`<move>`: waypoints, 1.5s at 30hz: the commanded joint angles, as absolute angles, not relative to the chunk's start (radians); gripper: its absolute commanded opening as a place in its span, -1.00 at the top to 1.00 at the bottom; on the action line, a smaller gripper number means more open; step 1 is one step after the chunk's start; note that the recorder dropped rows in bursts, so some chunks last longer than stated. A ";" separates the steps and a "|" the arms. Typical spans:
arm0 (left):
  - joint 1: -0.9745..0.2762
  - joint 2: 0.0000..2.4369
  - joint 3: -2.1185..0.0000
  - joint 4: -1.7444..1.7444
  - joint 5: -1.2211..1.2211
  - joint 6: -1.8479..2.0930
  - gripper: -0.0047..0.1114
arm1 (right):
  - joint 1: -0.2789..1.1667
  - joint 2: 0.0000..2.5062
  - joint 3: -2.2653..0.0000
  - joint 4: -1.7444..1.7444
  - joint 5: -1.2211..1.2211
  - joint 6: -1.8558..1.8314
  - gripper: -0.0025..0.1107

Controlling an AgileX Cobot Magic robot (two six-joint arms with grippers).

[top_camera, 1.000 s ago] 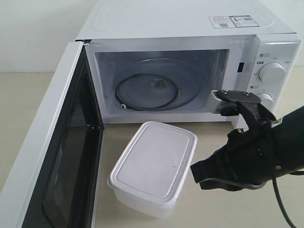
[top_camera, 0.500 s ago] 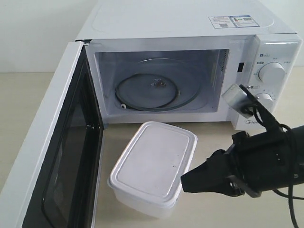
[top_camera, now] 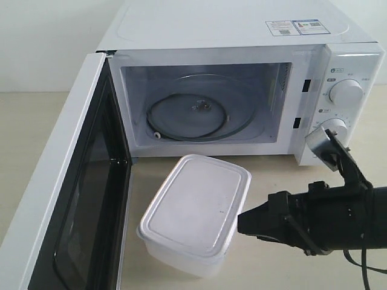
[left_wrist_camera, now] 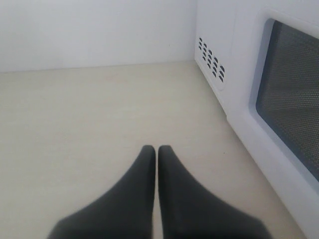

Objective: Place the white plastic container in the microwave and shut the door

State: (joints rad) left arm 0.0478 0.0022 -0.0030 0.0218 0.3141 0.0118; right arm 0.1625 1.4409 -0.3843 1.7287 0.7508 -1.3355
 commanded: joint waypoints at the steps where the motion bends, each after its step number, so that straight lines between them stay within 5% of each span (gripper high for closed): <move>1: 0.051 0.000 0.000 0.023 0.310 0.016 0.85 | 0.160 1.494 -0.388 1.744 0.685 -1.371 0.10; 45: 0.051 0.000 0.000 0.023 0.310 0.016 0.85 | 0.278 1.627 -0.559 1.744 0.456 -1.010 0.10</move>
